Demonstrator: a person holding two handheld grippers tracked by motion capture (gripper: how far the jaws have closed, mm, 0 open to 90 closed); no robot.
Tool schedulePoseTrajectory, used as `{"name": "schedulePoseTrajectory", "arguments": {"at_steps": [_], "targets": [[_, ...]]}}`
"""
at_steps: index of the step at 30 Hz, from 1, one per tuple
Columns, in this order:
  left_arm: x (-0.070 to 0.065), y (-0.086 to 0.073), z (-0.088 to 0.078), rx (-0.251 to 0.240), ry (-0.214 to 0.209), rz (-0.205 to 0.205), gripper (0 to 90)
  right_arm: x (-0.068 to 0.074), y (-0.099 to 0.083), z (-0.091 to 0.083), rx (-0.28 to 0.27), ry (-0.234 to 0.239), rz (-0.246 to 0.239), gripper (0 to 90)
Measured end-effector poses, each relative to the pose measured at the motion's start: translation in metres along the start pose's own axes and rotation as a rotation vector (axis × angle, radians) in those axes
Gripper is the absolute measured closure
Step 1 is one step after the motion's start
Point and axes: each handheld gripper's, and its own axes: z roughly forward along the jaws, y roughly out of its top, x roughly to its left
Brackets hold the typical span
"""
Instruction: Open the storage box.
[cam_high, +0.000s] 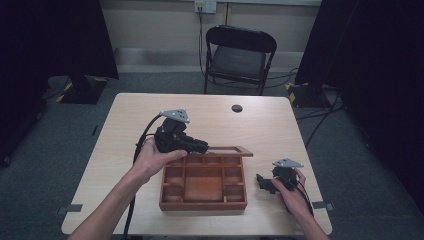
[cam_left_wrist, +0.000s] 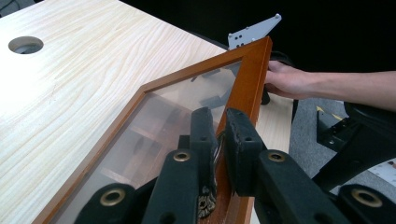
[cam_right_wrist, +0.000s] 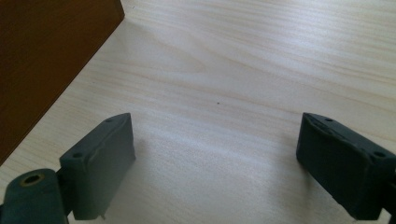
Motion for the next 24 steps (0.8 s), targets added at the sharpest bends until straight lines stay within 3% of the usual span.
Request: {"name": "schedulePoseTrajectory", "arguments": {"at_steps": [24], "targets": [[0.0075, 0.0048, -0.0029, -0.024, -0.010, -0.008, 82.6, 0.0000, 0.0000, 0.0000, 0.000, 0.000, 0.000, 10.9]]}}
